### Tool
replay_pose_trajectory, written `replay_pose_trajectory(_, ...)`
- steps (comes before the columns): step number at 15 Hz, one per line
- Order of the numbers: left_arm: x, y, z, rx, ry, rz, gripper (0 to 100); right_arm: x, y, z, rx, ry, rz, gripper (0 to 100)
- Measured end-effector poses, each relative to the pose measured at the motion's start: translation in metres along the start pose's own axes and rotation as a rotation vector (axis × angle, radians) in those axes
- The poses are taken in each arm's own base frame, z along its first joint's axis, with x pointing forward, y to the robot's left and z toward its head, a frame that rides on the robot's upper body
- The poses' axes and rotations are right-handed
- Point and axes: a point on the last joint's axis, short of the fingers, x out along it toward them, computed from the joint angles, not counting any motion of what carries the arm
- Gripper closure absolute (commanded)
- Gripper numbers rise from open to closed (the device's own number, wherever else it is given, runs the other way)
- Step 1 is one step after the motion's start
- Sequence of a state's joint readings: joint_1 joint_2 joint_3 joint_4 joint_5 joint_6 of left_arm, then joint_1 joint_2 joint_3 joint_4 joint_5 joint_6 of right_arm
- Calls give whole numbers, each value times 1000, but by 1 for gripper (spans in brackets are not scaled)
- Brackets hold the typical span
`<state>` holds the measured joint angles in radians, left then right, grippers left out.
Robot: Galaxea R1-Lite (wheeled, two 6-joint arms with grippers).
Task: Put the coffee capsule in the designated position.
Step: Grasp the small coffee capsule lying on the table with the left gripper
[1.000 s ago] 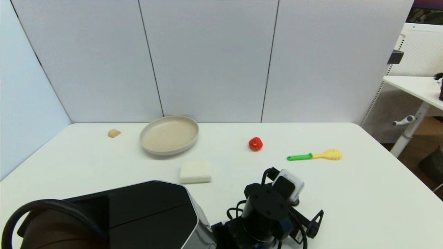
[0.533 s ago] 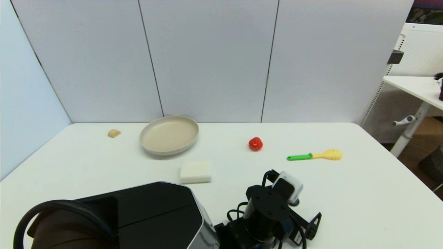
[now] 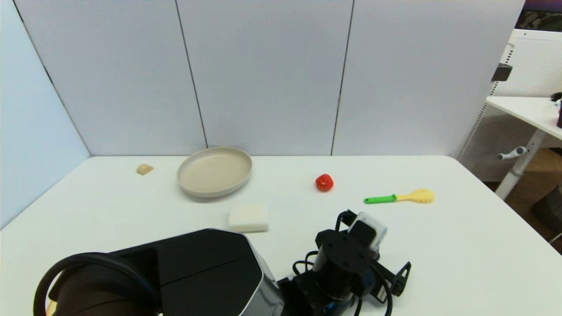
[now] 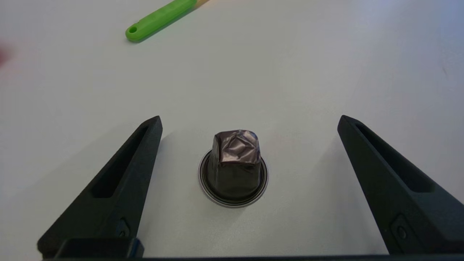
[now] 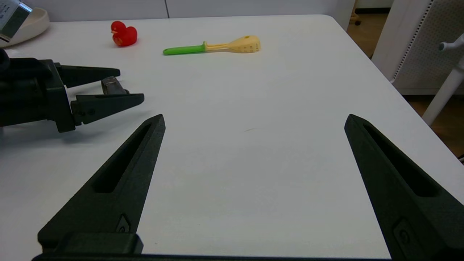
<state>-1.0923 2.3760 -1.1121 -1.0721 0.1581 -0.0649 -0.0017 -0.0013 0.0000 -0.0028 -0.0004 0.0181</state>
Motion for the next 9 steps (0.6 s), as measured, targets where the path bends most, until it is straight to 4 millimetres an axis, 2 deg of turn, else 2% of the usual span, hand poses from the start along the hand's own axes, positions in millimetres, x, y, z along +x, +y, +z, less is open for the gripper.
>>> replay_pose_trajectory(6,1,1,-2,3,3,2,0,0,0,0,0,0,0,0)
replay_pose_trajectory(7,1,1,-2,3,3,2,100,0,0,0,0,0,0,0)
replay_pose_trajectory(9,1,3,-2,4,4,7,100,0,0,0,0,0,0,0)
